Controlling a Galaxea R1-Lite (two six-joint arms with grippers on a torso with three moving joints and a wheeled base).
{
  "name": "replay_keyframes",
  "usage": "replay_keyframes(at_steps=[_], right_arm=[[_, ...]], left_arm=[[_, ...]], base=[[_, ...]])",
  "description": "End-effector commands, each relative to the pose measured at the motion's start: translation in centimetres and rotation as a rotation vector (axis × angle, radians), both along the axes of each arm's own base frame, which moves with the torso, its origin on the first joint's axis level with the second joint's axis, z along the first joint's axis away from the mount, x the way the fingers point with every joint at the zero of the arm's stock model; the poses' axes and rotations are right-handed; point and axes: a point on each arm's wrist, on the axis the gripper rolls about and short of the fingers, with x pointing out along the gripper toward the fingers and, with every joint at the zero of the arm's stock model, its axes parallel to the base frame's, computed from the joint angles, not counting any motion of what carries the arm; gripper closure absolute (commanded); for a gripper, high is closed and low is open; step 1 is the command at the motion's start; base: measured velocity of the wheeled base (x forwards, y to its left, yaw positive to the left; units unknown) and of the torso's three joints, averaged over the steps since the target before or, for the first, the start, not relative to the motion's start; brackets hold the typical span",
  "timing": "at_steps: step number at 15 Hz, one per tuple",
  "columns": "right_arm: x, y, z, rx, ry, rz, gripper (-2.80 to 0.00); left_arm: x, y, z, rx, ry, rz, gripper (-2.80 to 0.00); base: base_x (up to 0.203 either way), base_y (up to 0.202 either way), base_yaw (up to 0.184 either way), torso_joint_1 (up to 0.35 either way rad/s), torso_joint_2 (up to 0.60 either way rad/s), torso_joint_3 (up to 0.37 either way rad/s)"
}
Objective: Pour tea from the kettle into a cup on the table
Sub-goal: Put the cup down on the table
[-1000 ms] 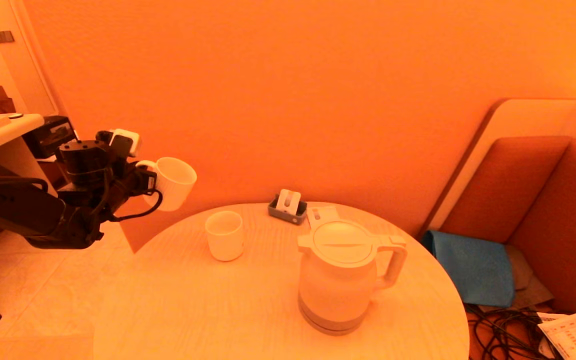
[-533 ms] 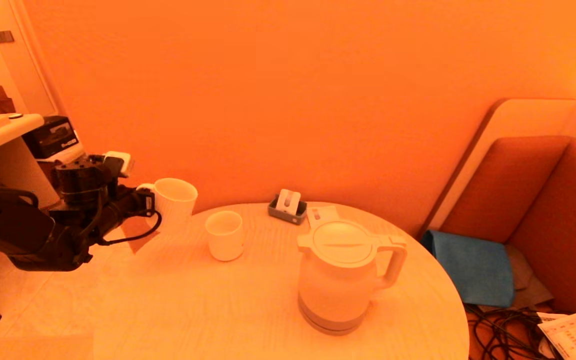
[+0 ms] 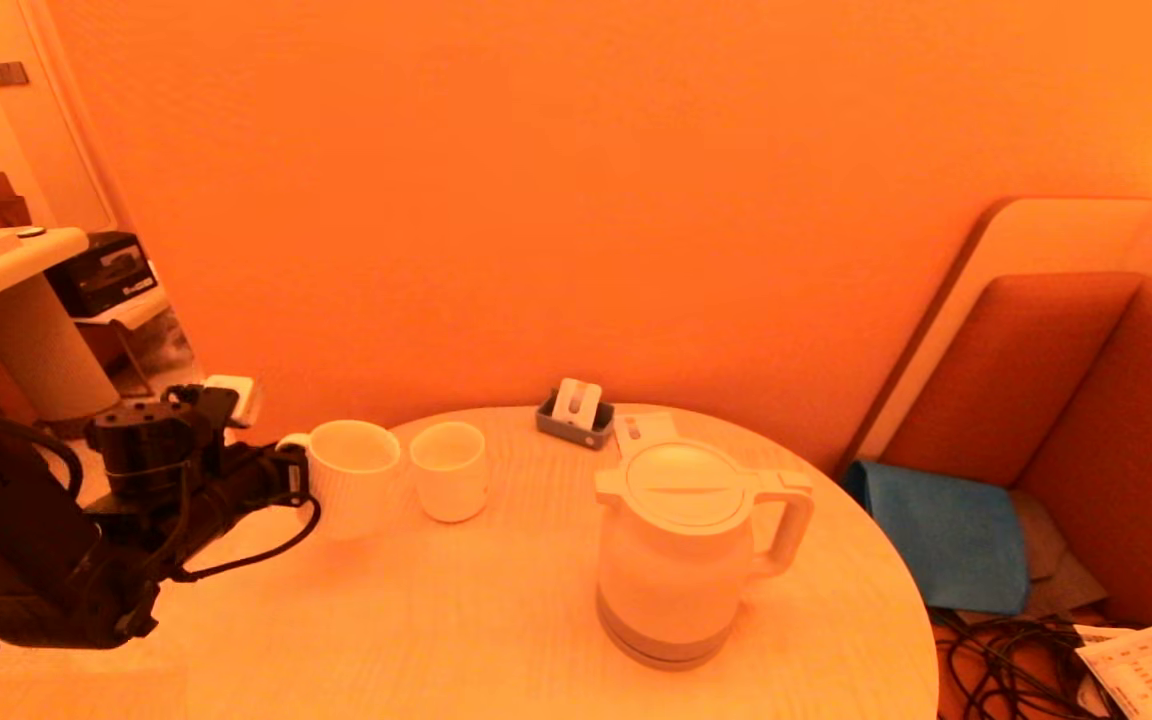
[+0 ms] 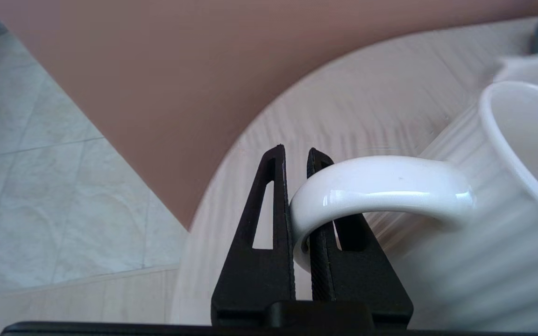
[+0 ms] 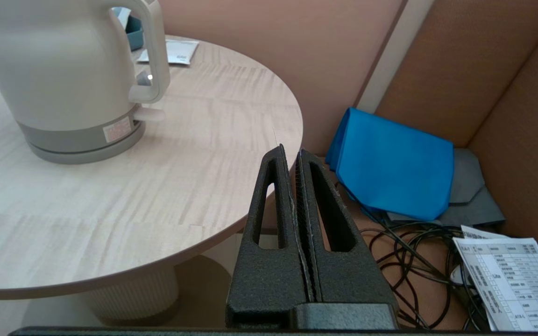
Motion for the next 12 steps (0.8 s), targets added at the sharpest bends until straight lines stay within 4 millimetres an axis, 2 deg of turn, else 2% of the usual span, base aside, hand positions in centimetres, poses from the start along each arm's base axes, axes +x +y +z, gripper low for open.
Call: replay_keyframes(at_steps=[1, 6, 8, 12], right_arm=[[0.0, 0.0, 0.0, -0.001, 0.000, 0.002, 0.00], [0.0, 0.0, 0.0, -0.001, 0.000, 0.002, 0.00], [0.0, 0.0, 0.0, -0.001, 0.000, 0.002, 0.00], [0.0, 0.0, 0.0, -0.001, 0.000, 0.002, 0.00]], left_arm=[[-0.7, 0.0, -2.2, 0.002, 0.037, -0.004, 0.00], [-2.3, -0.1, -6.0, 0.036, 0.040, -0.017, 0.00], [-3.2, -0.7, -7.1, 0.041, 0.092, -0.037, 0.00], [-3.6, -2.0, -6.8, 0.042, 0.093, -0.079, 0.00]], base=[[0.000, 0.000, 0.000, 0.000, 0.00, 0.000], [0.000, 0.000, 0.000, 0.000, 0.00, 0.000], [0.000, 0.000, 0.000, 0.000, 0.00, 0.000], [0.000, 0.000, 0.000, 0.000, 0.00, 0.000]])
